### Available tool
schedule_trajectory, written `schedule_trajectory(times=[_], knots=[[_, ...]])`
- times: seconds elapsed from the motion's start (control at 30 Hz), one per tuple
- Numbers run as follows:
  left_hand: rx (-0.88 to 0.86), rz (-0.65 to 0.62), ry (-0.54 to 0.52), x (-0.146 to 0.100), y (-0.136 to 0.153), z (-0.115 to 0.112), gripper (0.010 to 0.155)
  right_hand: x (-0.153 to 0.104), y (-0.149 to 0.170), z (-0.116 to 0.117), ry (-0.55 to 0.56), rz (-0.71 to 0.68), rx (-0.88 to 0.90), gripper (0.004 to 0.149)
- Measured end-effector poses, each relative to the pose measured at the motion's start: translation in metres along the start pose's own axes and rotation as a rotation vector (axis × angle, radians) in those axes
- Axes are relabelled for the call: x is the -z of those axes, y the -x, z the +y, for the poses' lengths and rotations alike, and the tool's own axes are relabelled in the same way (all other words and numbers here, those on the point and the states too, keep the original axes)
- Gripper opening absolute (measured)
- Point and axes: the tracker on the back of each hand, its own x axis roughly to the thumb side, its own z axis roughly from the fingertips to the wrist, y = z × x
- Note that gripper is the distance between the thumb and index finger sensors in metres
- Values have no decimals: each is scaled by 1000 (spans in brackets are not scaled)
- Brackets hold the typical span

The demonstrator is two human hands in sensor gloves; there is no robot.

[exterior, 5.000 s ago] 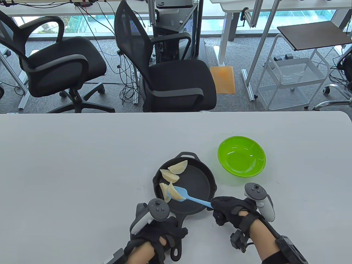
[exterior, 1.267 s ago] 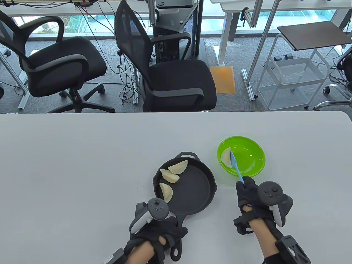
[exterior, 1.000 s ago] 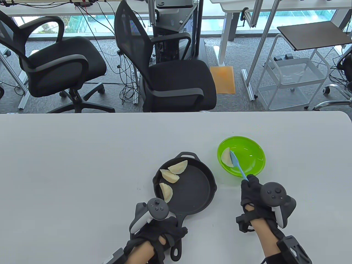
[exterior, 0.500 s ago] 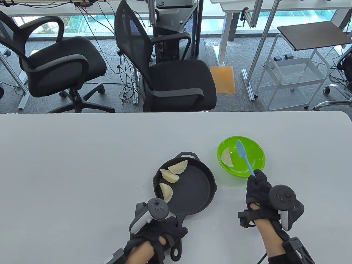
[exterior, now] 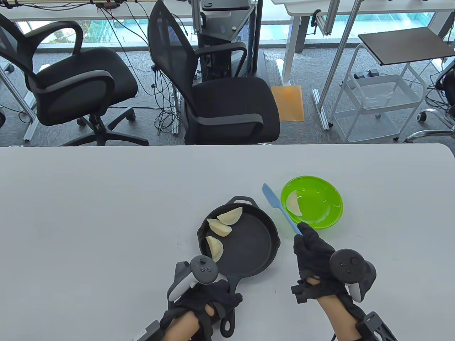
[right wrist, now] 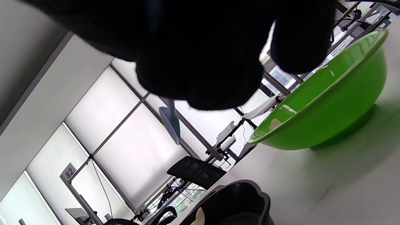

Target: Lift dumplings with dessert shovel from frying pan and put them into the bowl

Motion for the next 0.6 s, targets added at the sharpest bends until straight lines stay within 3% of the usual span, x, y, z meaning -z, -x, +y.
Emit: schedule_trajectory(times=[0.27,0.6], knots=[[-1,-1,2,1,1,0,67,-5,-12,22,-196,-41,65,57],[-1,-1,2,1,1,0,67,-7,-11,37,-377,39,20,57]])
